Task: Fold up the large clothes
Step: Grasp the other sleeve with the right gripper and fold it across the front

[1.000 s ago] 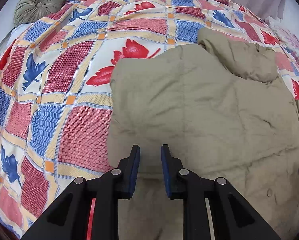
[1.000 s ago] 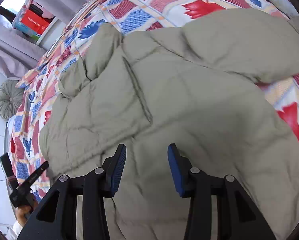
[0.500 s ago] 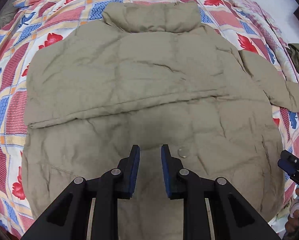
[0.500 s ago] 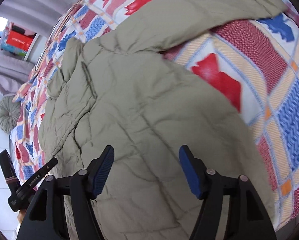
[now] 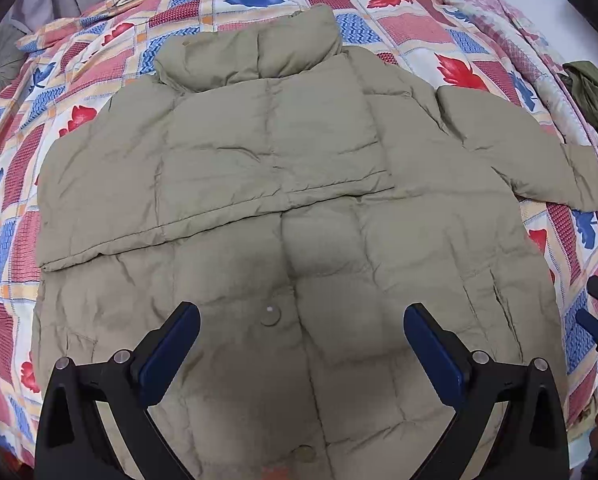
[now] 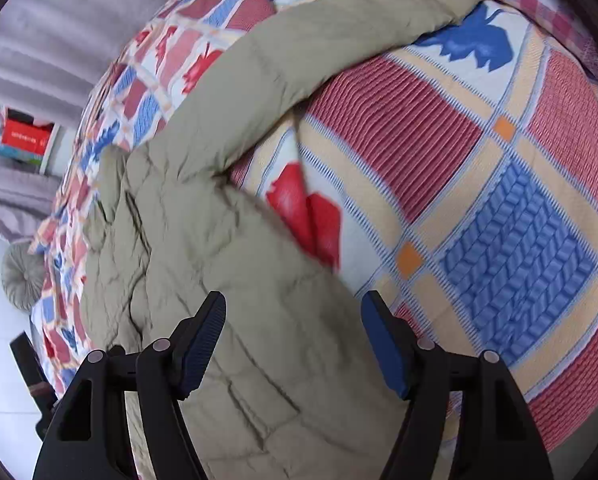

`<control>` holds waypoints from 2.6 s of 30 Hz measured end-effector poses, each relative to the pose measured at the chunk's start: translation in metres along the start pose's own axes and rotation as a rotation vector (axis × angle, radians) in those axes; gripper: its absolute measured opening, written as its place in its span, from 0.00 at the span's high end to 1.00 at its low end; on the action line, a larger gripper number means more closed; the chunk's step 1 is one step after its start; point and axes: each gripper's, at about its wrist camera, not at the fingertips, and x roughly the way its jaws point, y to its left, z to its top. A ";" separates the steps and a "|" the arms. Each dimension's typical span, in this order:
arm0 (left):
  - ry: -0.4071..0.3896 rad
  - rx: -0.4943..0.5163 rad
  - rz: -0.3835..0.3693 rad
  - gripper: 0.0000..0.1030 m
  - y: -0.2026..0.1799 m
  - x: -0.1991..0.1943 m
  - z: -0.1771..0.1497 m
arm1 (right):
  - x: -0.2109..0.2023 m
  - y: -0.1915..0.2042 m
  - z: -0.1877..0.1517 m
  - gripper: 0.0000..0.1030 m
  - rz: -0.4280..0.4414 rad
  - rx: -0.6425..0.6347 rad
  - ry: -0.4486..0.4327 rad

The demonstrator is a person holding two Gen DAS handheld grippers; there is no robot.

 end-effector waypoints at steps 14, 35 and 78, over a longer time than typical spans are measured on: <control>0.043 -0.016 -0.050 0.01 -0.054 0.012 0.005 | 0.007 -0.082 0.107 0.17 0.154 0.289 -0.073; 0.019 -0.065 -0.034 0.01 -0.082 0.025 0.030 | 0.073 -0.142 0.231 0.94 0.460 0.664 -0.099; -0.151 -0.315 0.021 0.01 0.155 0.000 0.019 | 0.176 0.244 -0.004 0.81 0.169 -0.429 0.193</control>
